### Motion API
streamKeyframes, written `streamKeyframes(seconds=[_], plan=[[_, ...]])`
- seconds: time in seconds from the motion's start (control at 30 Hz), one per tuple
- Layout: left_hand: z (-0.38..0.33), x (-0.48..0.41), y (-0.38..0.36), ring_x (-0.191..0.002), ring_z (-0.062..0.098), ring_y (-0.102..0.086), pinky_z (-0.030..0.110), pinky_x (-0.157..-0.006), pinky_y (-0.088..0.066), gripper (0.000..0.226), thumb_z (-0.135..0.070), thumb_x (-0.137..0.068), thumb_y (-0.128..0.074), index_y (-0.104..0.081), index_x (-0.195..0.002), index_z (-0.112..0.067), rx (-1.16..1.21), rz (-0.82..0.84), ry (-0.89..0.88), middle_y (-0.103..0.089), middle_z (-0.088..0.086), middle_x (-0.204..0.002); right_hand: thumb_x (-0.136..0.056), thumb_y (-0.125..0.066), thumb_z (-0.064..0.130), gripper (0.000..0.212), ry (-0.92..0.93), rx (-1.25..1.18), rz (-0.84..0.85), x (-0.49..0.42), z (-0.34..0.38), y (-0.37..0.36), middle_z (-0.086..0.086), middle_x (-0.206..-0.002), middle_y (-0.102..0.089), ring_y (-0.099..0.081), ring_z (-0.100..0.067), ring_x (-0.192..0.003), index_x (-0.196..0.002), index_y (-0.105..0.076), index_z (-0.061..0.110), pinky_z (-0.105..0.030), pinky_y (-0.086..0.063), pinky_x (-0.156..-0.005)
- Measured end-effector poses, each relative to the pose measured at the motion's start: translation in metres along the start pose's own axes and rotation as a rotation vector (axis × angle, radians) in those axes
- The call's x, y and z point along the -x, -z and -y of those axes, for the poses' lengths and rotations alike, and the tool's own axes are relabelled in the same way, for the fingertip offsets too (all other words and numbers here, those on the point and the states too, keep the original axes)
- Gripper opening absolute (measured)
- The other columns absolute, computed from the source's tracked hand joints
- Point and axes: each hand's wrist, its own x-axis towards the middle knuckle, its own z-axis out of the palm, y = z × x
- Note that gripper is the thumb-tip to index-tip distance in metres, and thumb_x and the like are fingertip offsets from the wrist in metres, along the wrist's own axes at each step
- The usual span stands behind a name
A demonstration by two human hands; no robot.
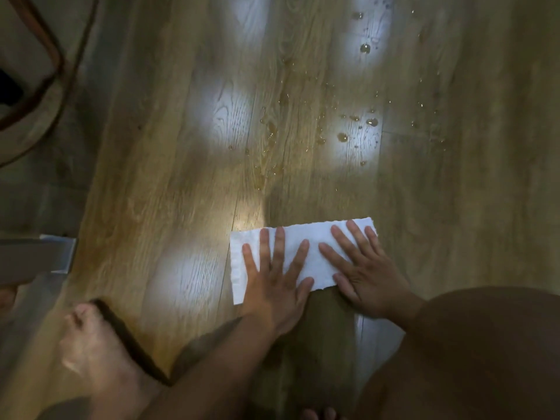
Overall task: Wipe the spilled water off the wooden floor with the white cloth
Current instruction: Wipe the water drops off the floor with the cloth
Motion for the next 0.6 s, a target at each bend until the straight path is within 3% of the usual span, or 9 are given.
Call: streamKeyframes(seconds=[0.2,0.43,0.6], plan=[[-0.001,0.003,0.000,-0.152,0.033,0.004,0.063,-0.117,-0.009,0.064,-0.053,-0.101,-0.008,-0.010,-0.159,-0.026,0.085,0.007,0.031,0.005,0.010,-0.166,-0.096,-0.037,0.043,0.056,0.036,0.031,0.014,-0.001,-0.007,-0.003,-0.016,-0.157,-0.030,-0.018,-0.038,-0.148,-0.145,-0.044,0.018,-0.065,-0.023,-0.112],[0.000,0.001,-0.003,-0.152,0.034,-0.001,0.064,-0.117,-0.012,0.066,-0.052,-0.101,-0.026,-0.013,-0.159,-0.024,0.064,-0.009,0.036,-0.002,0.011,-0.166,-0.098,-0.035,0.046,0.057,0.218,0.093,0.066,-0.034,-0.028,0.007,-0.015,-0.160,-0.021,-0.013,-0.041,-0.148,-0.150,-0.035,0.024,-0.064,-0.018,-0.114],[0.012,-0.014,0.002,-0.152,0.032,0.002,0.062,-0.118,-0.009,0.070,-0.053,-0.099,-0.027,-0.007,-0.159,-0.022,0.010,0.002,0.041,0.003,0.009,-0.166,-0.100,-0.031,0.047,0.056,0.280,0.106,0.093,-0.060,-0.035,0.013,-0.011,-0.162,-0.017,-0.009,-0.038,-0.149,-0.153,-0.029,0.027,-0.061,-0.012,-0.118]])
